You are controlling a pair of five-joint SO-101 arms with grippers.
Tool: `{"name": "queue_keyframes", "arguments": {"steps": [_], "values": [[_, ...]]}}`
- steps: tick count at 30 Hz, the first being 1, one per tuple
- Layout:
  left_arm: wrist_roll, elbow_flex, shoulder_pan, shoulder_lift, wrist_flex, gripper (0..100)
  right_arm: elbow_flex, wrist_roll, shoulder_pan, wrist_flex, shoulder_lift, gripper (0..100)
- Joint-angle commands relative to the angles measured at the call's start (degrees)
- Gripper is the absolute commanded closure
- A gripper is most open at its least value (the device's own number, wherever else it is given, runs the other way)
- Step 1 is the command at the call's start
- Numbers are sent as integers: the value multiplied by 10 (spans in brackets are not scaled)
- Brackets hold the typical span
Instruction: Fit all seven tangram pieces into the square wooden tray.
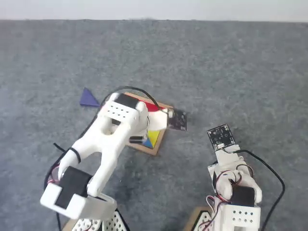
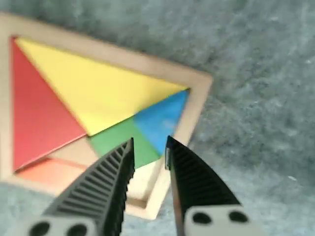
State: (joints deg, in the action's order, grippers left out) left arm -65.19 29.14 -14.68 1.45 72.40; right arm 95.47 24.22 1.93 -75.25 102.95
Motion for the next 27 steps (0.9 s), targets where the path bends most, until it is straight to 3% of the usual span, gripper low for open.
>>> {"name": "queue_keyframes", "arguments": {"steps": [1, 6, 8, 11, 19, 27], "values": [[5, -32, 26, 5, -4, 894, 10, 4, -2, -1, 9, 991], [13, -27, 24, 9, -4, 896, 10, 4, -2, -1, 9, 991], [52, -33, 24, 11, -5, 896, 10, 4, -2, -1, 9, 991], [157, -68, 30, 12, -5, 896, 10, 4, -2, -1, 9, 991], [528, -150, 107, 11, -4, 896, 10, 4, -2, -1, 9, 991], [700, -172, 122, 12, 40, 934, 10, 4, -2, -1, 9, 991]]}}
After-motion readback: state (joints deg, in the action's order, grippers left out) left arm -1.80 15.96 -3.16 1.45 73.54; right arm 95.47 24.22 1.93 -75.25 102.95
